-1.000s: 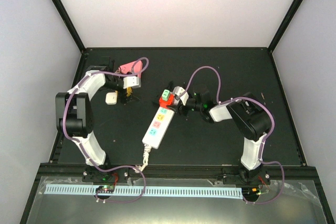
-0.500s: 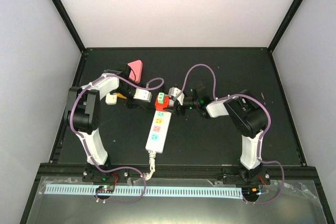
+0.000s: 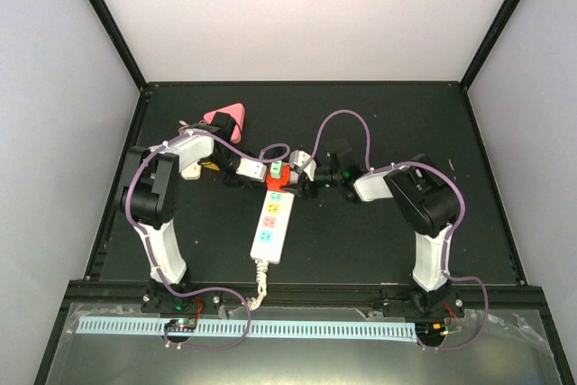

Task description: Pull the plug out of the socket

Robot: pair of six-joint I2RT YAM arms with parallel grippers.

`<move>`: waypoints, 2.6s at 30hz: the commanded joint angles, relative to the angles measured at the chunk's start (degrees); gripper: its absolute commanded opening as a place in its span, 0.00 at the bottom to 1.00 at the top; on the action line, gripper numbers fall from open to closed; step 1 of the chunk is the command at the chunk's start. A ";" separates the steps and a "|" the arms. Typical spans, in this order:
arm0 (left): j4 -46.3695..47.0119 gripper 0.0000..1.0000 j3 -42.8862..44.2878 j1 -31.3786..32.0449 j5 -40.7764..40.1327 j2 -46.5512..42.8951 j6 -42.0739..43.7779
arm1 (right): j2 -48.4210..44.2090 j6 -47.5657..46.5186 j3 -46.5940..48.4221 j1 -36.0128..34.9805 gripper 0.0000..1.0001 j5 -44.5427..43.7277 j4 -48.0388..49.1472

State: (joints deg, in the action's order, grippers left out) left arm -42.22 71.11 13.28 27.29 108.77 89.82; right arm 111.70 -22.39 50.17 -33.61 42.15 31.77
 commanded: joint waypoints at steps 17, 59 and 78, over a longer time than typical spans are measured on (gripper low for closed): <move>0.17 0.56 2.86 2.71 -6.67 3.16 -5.04 | 2.33 -2.82 -2.46 -0.58 0.01 1.89 -1.35; -3.94 0.20 3.92 -6.04 -9.98 2.38 -4.03 | 1.30 -4.19 -1.66 -0.55 0.01 0.54 -6.19; -5.15 0.22 -0.01 -18.41 -12.87 -1.99 -0.59 | 1.43 -3.32 -1.49 -0.51 0.01 0.02 -5.75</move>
State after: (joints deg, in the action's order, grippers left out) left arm -46.04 70.94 -2.72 16.10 108.40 87.00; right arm 111.70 -22.46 49.98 -33.65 42.09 32.01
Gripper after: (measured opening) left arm 0.376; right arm 0.655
